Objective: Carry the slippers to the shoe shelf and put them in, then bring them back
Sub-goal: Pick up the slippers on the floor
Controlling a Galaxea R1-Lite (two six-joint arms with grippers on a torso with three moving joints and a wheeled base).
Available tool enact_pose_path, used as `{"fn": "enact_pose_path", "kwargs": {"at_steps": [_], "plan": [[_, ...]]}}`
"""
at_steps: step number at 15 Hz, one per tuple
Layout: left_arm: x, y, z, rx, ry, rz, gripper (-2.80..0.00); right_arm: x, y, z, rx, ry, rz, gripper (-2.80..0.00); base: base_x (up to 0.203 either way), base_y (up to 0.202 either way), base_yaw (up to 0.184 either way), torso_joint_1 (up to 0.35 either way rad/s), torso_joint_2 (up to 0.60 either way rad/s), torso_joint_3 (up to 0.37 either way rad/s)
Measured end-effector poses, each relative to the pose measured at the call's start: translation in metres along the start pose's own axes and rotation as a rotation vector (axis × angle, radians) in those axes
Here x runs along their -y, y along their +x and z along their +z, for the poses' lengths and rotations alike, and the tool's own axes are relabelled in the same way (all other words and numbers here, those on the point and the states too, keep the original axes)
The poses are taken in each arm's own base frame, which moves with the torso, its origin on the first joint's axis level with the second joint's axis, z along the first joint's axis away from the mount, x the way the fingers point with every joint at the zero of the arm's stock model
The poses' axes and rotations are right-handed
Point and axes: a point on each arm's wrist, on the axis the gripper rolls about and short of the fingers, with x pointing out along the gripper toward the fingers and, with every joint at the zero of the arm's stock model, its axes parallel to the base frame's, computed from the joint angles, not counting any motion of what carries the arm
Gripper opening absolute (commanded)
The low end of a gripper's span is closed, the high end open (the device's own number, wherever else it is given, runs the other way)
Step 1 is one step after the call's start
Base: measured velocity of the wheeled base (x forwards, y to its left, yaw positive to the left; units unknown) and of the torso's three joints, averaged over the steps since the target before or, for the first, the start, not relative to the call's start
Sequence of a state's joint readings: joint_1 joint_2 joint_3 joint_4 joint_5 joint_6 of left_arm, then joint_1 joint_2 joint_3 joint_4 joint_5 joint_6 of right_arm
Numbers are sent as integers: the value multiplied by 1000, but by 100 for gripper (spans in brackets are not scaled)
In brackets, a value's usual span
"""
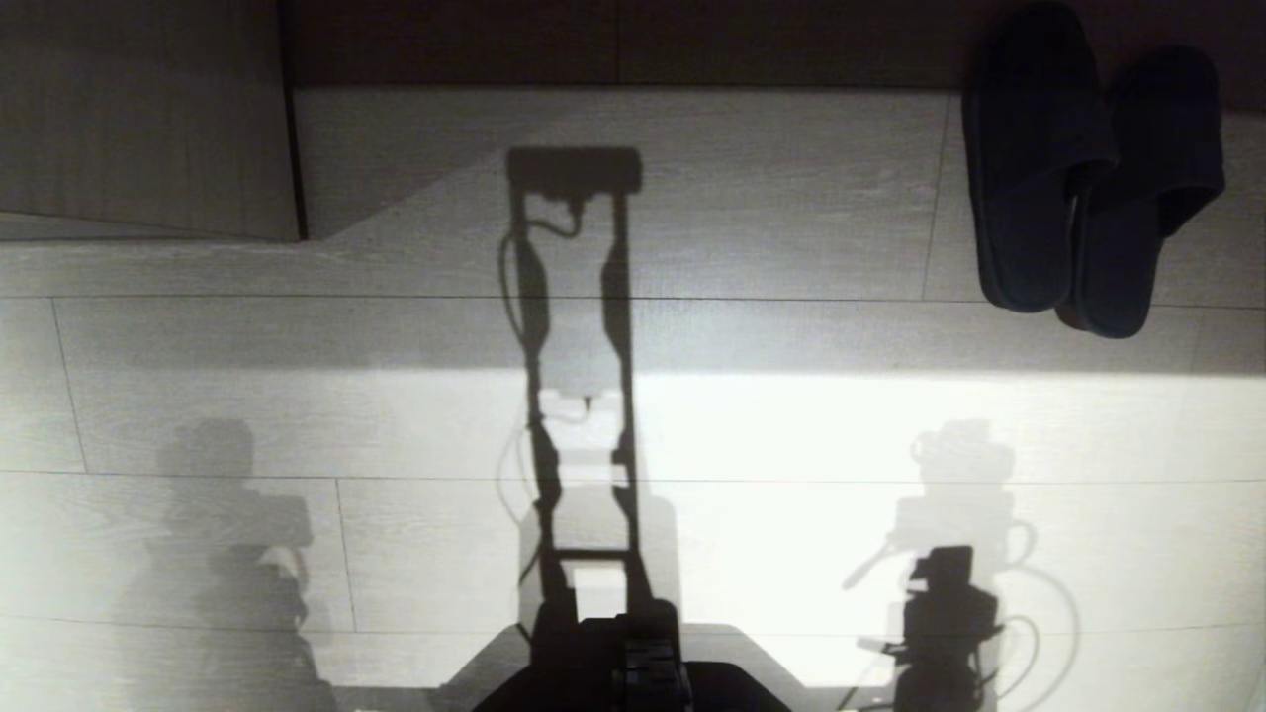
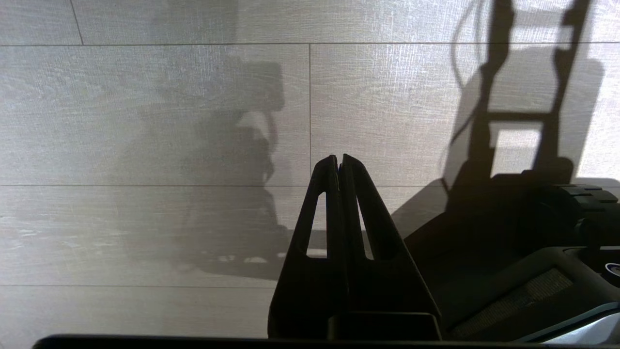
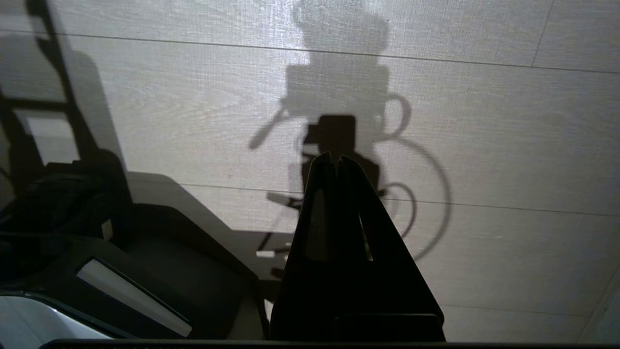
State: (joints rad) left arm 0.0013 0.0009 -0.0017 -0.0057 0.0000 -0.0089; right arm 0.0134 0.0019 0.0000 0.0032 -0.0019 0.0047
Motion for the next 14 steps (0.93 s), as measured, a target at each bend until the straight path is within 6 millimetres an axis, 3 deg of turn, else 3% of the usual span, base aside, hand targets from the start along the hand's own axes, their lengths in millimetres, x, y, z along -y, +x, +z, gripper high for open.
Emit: {"fn": "enact_pose_path", "kwargs": {"at_steps": [6,11,14], "plan": [[0,0,0,0,0,0,-280,0,-2,7,16,-6,3,-280,0,0,0,0,0,0],[0,0,0,0,0,0,-280,0,-6,72,81,-12,16,-280,0,0,0,0,0,0],[0,0,0,0,0,0,-280,0,13,105,55,-8,-1,-280,0,0,0,0,0,0]]}}
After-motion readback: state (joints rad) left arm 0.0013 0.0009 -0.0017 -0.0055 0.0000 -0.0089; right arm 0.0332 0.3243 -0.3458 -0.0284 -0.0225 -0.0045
